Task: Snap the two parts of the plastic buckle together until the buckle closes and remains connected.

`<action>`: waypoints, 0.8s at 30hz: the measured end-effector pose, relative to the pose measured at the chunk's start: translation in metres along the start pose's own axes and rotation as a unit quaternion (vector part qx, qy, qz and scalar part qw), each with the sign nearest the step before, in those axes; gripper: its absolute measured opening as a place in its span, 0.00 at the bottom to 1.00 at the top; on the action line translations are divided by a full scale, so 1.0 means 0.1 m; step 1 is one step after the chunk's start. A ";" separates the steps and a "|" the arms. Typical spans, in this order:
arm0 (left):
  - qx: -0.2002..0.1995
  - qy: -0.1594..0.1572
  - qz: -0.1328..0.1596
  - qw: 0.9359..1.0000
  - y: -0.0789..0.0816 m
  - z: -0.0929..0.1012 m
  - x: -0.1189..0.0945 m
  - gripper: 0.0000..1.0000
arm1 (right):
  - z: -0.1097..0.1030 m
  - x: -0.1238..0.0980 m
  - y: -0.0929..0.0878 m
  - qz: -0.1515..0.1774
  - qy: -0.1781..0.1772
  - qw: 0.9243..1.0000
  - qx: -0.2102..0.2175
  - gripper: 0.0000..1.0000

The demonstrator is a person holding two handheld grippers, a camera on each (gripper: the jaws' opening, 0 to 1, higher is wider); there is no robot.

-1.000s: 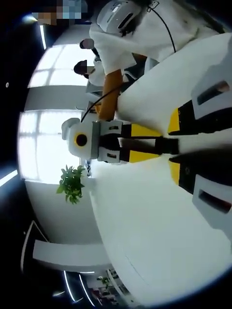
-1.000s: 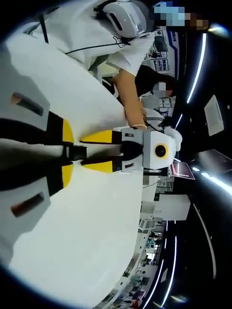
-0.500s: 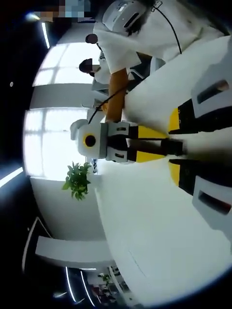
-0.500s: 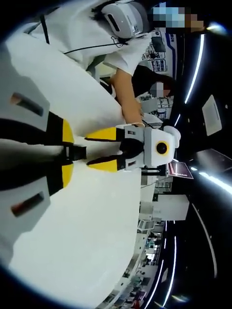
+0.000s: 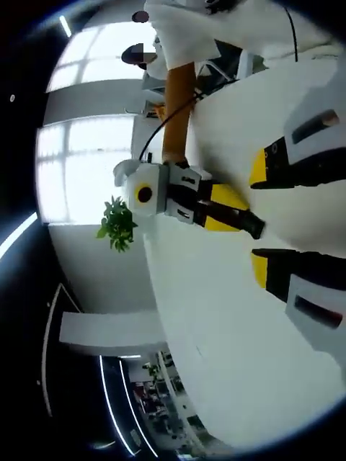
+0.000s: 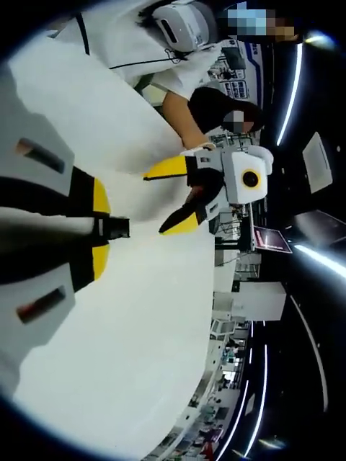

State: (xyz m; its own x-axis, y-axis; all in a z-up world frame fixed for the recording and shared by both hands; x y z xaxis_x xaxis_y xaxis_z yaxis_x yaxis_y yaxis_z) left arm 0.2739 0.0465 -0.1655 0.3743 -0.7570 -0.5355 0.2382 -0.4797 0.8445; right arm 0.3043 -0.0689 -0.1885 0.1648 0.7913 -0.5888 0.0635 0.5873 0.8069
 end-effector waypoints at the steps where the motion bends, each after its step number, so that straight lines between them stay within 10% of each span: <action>1: -0.003 0.010 0.008 1.000 0.01 -0.01 -0.02 0.34 | 0.02 0.01 0.00 0.000 0.000 1.000 -0.001 0.11; 24: -0.090 0.057 0.085 0.991 -0.12 0.04 -0.43 0.42 | 0.75 0.15 0.18 -0.039 -0.018 0.999 -0.006 0.11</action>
Point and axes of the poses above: the point that each gripper's makers call its tool centre point, and the gripper's own axes: x roughly forward along the fingers, z roughly to its right, y roughly out of its top, the point moved 4 cm from there along -x, roughly backward along the fingers, and after that the axes turned 12 degrees about -z, right-handed, at the moved point
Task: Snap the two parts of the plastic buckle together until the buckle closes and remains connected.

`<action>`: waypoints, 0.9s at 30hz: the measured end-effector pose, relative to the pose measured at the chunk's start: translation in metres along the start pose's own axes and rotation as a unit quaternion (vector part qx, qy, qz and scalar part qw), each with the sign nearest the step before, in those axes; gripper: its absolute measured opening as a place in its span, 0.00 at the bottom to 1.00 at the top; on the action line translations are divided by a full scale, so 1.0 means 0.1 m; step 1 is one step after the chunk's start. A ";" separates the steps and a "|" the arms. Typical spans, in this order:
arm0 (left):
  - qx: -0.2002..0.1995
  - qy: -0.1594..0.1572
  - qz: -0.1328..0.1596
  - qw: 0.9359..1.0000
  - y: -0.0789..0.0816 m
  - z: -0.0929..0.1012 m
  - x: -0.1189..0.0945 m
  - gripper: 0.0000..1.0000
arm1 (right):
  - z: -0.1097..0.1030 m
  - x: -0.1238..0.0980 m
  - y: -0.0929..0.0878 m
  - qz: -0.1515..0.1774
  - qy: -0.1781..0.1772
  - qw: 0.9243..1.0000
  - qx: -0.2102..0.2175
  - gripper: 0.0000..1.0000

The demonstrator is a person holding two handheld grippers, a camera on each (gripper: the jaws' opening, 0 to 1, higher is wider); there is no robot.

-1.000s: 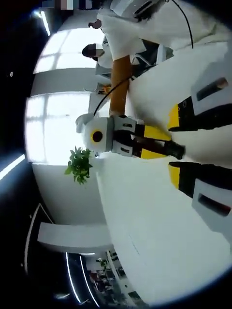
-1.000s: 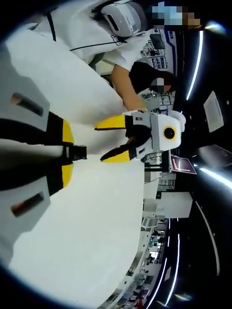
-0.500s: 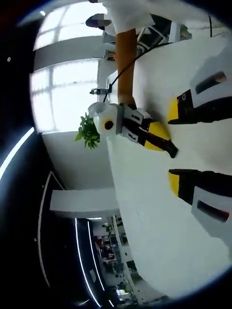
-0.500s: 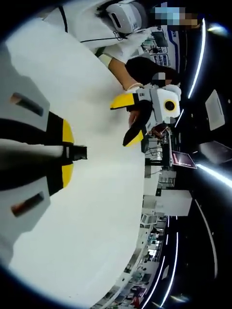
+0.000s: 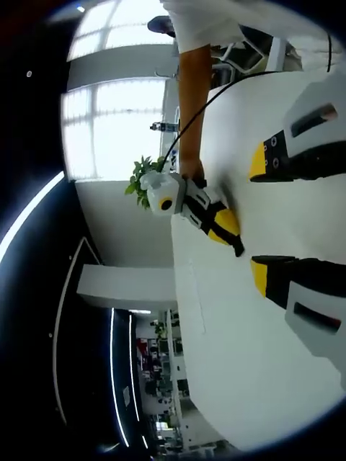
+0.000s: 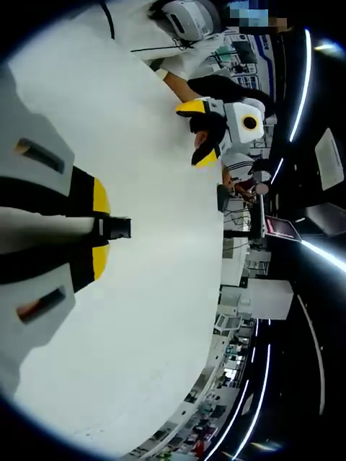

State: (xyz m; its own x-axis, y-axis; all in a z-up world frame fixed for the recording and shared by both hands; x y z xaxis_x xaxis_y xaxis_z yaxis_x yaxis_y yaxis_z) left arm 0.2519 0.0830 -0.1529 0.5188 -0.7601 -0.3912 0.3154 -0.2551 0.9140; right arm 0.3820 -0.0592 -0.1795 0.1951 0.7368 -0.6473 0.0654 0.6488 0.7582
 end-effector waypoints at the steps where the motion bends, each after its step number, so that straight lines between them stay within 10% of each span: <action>1: -0.004 0.002 0.000 1.000 -0.01 0.00 0.00 0.44 | 0.04 0.01 0.01 0.001 0.004 1.000 0.007 0.11; 27: -0.022 0.016 0.004 1.000 -0.07 0.00 0.07 0.60 | 0.01 -0.07 -0.12 0.044 -0.022 0.997 0.055 0.25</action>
Point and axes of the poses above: the point that each gripper's makers call its tool centre point, and the gripper's own axes: x roughly forward along the fingers, z roughly to its right, y roughly out of its top, the point moved 4 cm from there along -x, roughly backward along the fingers, and after that the axes turned 12 degrees about -z, right-handed, at the moved point
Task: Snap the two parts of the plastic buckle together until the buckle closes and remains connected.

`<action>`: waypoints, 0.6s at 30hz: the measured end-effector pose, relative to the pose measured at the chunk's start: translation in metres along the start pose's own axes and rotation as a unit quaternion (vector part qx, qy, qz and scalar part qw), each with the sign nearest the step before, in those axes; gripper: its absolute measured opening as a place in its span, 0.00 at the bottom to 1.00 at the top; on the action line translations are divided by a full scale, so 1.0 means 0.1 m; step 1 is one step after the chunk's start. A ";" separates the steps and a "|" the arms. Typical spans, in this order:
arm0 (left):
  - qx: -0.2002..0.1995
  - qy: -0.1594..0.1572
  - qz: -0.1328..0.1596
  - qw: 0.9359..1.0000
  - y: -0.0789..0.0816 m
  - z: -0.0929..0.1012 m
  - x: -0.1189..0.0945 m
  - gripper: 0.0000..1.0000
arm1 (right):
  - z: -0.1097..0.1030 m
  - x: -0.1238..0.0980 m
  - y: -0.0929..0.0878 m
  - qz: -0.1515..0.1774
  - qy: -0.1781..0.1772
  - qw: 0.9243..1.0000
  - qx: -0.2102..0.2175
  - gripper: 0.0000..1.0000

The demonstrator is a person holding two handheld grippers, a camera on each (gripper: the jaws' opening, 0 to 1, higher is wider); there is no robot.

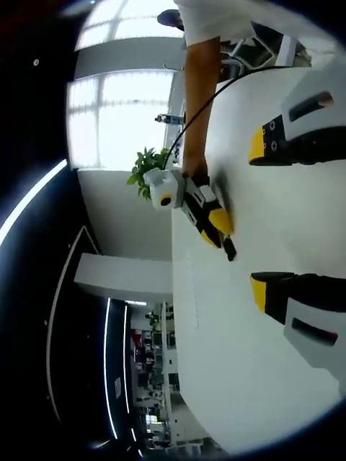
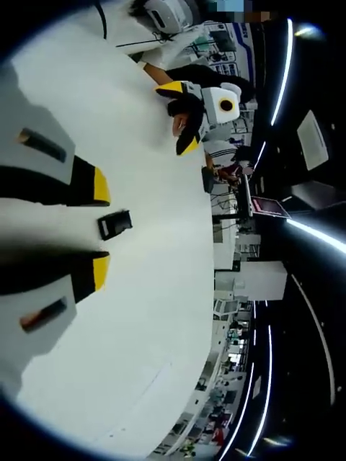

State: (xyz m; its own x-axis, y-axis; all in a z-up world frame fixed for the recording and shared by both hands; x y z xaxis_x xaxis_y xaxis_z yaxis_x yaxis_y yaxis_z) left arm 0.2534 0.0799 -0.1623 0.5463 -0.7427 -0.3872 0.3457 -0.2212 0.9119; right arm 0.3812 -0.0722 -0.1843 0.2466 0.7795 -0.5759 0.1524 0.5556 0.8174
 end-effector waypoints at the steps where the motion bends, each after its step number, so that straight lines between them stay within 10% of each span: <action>1: 0.001 0.001 0.000 1.000 0.00 0.00 0.00 0.60 | -0.01 -0.01 0.00 0.001 -0.001 1.000 0.000 0.26; 18: -0.010 0.048 -0.002 0.999 0.04 -0.16 0.06 0.81 | -0.25 -0.34 0.22 0.101 -0.047 0.993 0.043 0.69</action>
Point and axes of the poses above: the point that each gripper's makers call its tool centre point, and the gripper's own axes: x roughly forward along the fingers, z roughly to its right, y roughly out of its top, the point moved 4 cm from there along -x, roughly backward along the fingers, and after that the axes turned 12 degrees about -z, right-handed, at the moved point
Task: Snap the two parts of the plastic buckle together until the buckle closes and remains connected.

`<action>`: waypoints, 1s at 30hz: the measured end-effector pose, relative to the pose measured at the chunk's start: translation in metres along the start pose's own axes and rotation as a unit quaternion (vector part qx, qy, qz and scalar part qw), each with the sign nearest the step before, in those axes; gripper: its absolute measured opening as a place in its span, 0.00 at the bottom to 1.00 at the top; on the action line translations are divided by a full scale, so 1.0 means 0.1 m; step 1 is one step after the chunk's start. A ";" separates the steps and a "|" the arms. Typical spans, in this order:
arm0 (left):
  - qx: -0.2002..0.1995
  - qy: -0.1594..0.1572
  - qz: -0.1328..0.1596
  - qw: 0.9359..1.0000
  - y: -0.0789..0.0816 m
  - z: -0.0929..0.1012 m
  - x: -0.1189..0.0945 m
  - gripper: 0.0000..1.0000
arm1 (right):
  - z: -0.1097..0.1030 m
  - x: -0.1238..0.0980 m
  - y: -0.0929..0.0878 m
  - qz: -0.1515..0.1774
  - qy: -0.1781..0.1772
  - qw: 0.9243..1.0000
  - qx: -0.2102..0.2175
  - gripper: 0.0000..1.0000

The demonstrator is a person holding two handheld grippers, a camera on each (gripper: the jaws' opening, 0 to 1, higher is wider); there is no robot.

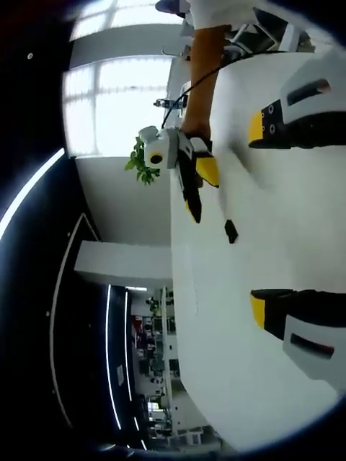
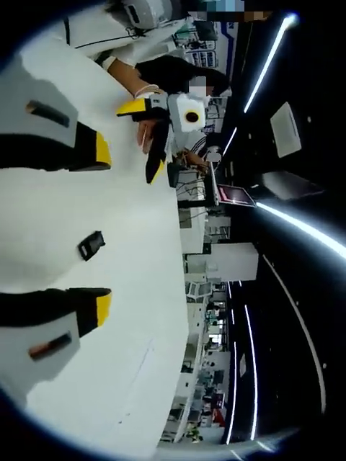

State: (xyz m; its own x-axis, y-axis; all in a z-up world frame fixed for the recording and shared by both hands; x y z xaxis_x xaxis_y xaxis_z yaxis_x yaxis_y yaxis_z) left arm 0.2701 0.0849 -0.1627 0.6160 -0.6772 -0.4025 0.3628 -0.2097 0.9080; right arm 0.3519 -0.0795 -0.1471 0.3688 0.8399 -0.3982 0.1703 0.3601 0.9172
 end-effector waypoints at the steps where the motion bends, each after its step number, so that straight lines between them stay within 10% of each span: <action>1: 0.002 0.002 -0.003 1.000 0.00 0.00 0.00 0.82 | -0.02 -0.01 0.01 0.002 0.001 1.000 0.002 0.73; 9: -0.004 0.013 -0.007 1.000 0.03 -0.02 -0.01 0.88 | -0.28 -0.13 0.08 0.006 -0.015 1.000 -0.005 1.00; 30: -0.012 0.018 0.003 1.000 0.20 0.00 -0.21 0.99 | -0.92 -0.76 0.31 0.037 -0.081 0.995 -0.037 1.00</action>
State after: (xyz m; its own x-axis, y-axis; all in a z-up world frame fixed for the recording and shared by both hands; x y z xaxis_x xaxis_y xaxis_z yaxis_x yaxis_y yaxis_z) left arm 0.2642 0.0953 -0.1358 0.6420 -0.6528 -0.4020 0.3754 -0.1895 0.9073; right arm 0.2454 -0.0946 -0.0876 0.5216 0.7908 -0.3201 0.0712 0.3335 0.9400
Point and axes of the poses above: the point that each gripper's makers call its tool centre point, and the gripper's own axes: x roughly forward along the fingers, z roughly to its right, y roughly out of its top, the point moved 4 cm from there along -x, roughly backward along the fingers, and after that the axes turned 12 degrees about -z, right-handed, at the moved point
